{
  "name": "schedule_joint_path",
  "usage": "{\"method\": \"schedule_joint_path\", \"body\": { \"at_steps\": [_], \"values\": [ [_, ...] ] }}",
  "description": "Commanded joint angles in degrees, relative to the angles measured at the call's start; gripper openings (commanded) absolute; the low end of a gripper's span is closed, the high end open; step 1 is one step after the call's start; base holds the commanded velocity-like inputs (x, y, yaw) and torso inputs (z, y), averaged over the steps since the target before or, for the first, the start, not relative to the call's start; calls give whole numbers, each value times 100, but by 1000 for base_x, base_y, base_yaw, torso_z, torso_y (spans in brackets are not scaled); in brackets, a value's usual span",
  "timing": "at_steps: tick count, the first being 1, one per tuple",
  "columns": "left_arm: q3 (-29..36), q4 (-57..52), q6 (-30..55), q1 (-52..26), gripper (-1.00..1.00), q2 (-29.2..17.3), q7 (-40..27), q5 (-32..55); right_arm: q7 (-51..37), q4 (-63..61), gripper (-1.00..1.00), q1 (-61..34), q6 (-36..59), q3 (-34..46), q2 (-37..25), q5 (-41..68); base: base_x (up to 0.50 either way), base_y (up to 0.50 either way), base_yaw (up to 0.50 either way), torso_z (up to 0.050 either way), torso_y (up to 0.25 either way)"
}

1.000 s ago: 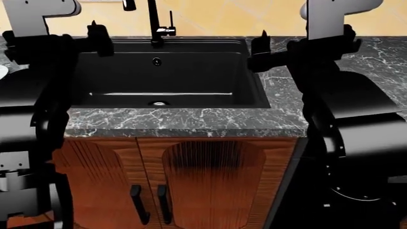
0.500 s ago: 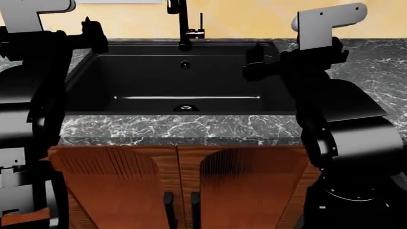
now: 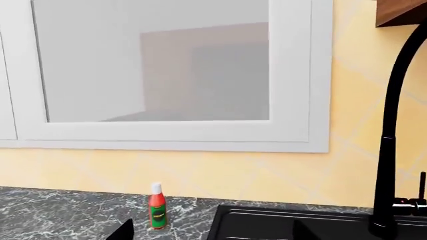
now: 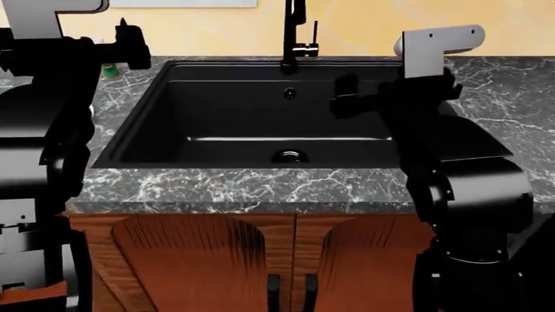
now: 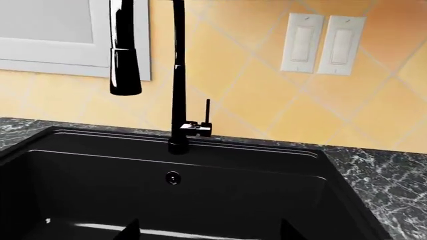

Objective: Pick the celery from the counter and place it in the sink. Then turn on the sink faucet.

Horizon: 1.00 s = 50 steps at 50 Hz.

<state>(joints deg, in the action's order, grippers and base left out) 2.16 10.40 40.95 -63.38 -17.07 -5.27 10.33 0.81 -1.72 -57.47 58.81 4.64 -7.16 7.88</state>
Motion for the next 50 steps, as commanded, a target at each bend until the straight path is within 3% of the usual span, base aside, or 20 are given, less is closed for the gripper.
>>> {"method": "schedule_joint_path", "body": {
  "at_steps": [1,22,50],
  "values": [
    [107,-11,29,27,100,-9,41,3,11,136,100,39,-64,-125,-18,126,500,102,0,0,0],
    [23,-95,97,71,100,-18,9,110,134,811,100,344,-635,109,-251,78,500,53,0,0,1],
    [69,-93,145,-27,100,-35,6,162,136,634,100,382,-416,147,-413,181,500,32,0,0,1]
  ]
}}
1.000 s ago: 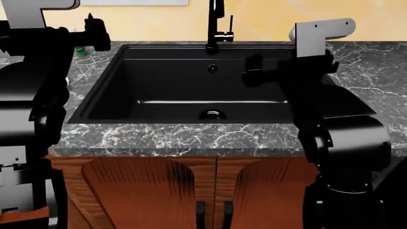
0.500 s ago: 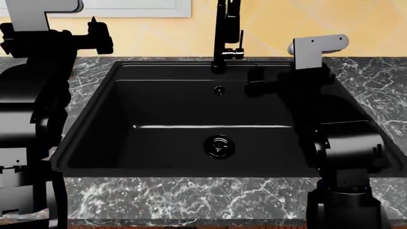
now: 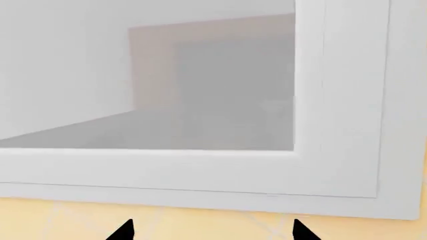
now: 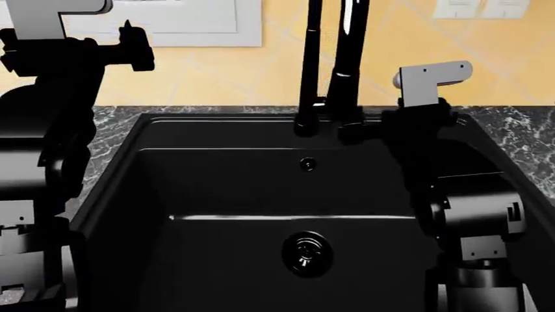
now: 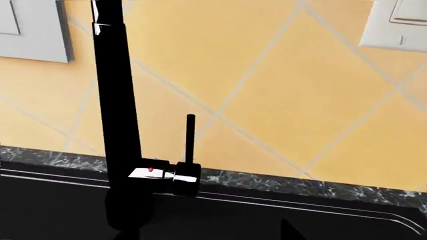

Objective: Pick the celery from the counter and place it in the sink. Then turn on the sink faucet.

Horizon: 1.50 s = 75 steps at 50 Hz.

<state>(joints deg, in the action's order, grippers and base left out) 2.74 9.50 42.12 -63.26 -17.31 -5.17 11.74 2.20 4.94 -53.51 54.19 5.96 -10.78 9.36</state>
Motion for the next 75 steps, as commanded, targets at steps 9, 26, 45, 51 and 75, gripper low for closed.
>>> {"method": "schedule_joint_path", "body": {
  "at_steps": [9,26,45,51,75],
  "values": [
    [3,-26,55,-36,100,-23,-20,44,-25,-114,100,18,87,3,-80,67,500,34,0,0,2],
    [-12,17,98,-106,100,-42,-80,59,-7,-130,100,-48,82,79,-122,106,353,23,0,0,0],
    [-586,-2856,2711,242,100,-1051,-9,695,-28,-242,100,24,19,26,-205,164,0,0,0,0,0],
    [-1418,-3828,4074,425,100,-1788,373,1203,-45,-195,100,-66,20,36,-200,170,0,0,0,0,0],
    [-2145,-2134,4581,1514,100,-5308,-4334,8964,-62,120,100,-201,-113,147,-184,173,0,0,0,0,0]
  ]
}}
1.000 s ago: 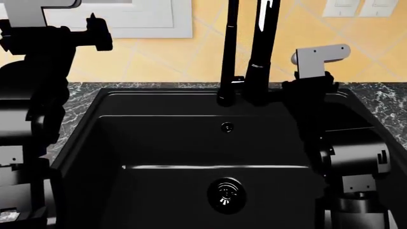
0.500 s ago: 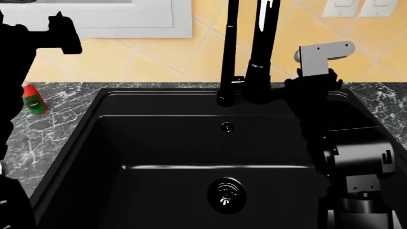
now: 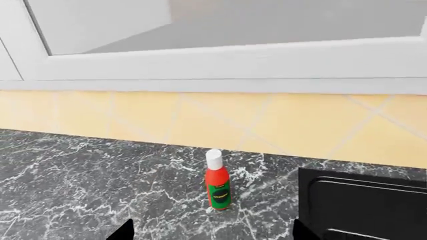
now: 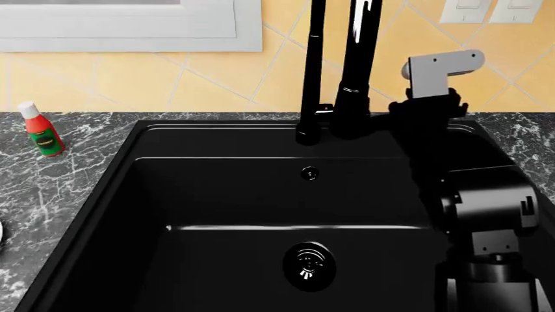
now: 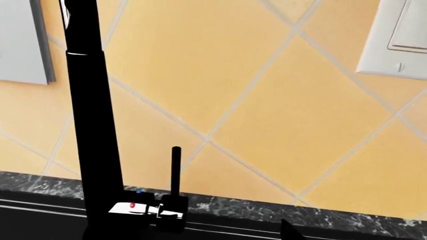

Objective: Pick the celery from the counter and place it in the sink. Then turn on the sink faucet.

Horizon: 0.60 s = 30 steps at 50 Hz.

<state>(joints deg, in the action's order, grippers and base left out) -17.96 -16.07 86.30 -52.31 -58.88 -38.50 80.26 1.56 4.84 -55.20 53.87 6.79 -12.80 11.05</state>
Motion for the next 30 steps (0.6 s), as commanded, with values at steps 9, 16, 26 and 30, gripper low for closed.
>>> {"method": "schedule_joint_path", "body": {
  "at_steps": [9,16,26,30],
  "values": [
    [-900,247,194,1428,100,-1136,-749,2074,-9,89,100,-56,-28,93,17,30,0,0,0,0,0],
    [-1453,313,186,2048,100,-1127,-776,2100,-31,113,100,-84,-35,104,-5,28,0,0,0,0,0],
    [-2226,327,266,3046,100,-827,-945,2263,-39,144,100,-53,-115,91,-39,47,0,0,0,0,0],
    [-2328,380,175,3268,100,-887,-874,2285,-46,103,100,-31,-83,129,-60,40,0,0,0,0,0]
  ]
}}
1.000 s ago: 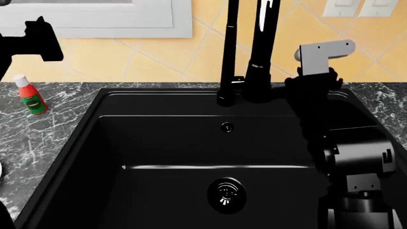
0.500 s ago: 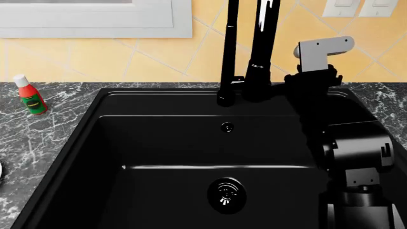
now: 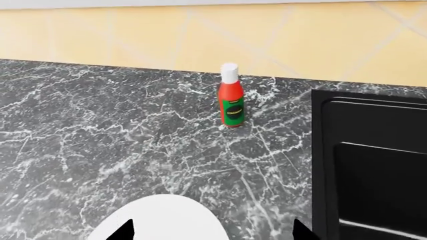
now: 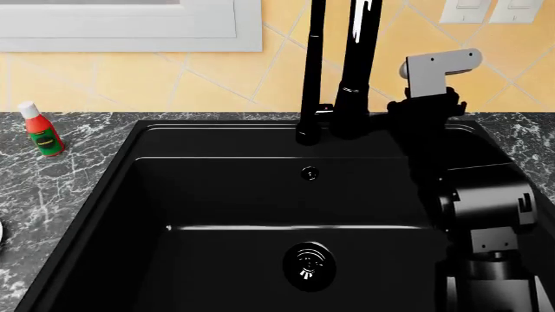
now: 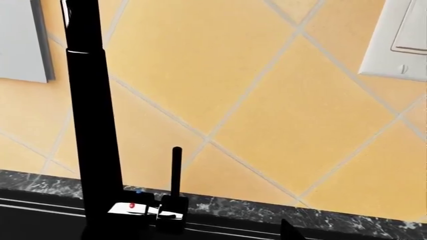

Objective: Pick the celery from the counter and place it in the sink. Then turn on the sink faucet.

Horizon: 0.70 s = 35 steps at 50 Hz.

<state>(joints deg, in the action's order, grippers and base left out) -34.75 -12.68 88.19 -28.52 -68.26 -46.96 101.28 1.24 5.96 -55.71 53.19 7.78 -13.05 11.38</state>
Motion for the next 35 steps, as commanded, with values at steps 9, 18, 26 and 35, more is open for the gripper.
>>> {"method": "schedule_joint_path", "body": {
  "at_steps": [9,18,26,35],
  "values": [
    [-929,114,-106,1267,100,5,67,87,-31,48,100,-23,-55,4,-54,25,0,0,0,0,0],
    [-1091,146,-139,1503,100,61,343,-200,-36,26,100,-23,-45,-13,-80,54,0,0,0,0,0],
    [-1133,244,-243,1636,100,30,544,-428,-57,-38,100,-35,14,-11,-110,70,0,0,0,0,0],
    [-1421,286,-235,1836,100,-82,941,-774,-67,33,100,-27,-40,6,-112,77,0,0,0,0,0]
  ]
}}
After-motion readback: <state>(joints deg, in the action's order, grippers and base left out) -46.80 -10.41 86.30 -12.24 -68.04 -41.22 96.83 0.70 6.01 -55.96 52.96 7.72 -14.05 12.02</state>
